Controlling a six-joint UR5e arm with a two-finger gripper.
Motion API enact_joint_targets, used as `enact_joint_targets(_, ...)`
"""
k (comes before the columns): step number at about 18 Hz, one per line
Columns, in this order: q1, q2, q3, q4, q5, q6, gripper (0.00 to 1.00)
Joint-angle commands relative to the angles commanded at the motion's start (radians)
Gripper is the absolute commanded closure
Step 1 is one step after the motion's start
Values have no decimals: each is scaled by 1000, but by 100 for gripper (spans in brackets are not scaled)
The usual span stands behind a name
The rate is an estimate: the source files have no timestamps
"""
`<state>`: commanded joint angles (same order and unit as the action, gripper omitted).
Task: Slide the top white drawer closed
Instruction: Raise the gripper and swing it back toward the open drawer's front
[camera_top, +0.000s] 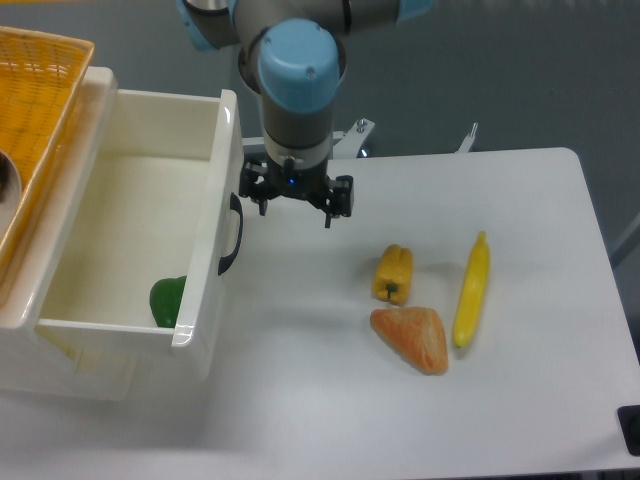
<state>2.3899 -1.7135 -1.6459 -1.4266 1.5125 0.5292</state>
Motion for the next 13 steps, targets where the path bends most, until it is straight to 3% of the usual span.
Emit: enact_joint_targets(13,28,-55,-15,6,-3,-3,0)
